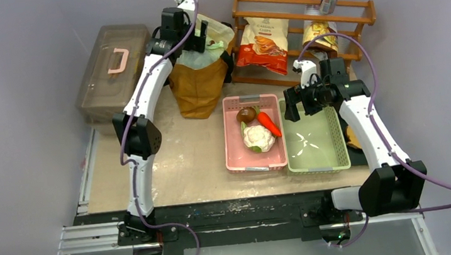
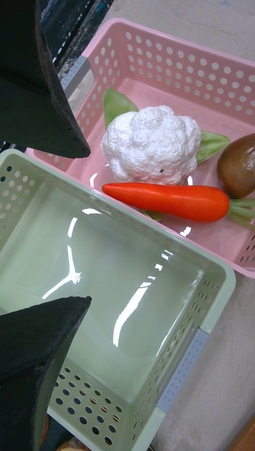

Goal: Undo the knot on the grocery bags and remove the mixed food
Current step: Pick up the takeout bag from the takeout bag.

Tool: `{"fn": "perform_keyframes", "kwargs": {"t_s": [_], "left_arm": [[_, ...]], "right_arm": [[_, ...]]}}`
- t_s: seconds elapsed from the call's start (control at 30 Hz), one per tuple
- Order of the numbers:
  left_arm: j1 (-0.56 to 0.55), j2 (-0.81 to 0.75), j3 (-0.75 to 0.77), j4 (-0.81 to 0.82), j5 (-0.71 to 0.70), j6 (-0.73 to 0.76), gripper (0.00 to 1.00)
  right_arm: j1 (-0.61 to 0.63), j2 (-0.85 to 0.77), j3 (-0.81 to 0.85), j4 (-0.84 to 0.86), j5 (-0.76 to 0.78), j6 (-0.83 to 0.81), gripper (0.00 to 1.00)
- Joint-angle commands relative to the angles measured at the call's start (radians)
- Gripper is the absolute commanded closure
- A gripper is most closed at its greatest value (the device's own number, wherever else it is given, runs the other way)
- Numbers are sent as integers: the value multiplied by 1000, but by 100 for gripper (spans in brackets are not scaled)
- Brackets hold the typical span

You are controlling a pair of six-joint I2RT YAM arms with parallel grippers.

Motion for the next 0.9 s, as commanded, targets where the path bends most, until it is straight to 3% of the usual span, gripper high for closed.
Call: {"fn": "perform_keyframes", "kwargs": {"t_s": [0.0, 0.17, 0.5, 0.87], "left_arm": [[5, 85, -4, -95, -21, 14, 2], [24, 129, 36, -120, 17, -13, 13], [42, 89, 55, -107, 63, -44, 100], [42, -152, 61, 78, 160, -110, 100]], "right_arm": [[-3, -3, -3, 25, 13, 6, 1], [-4, 4, 7, 12, 18, 3, 1], [-4, 29, 18, 8, 23, -2, 1], [-4, 13, -5, 17, 18, -2, 1]]}}
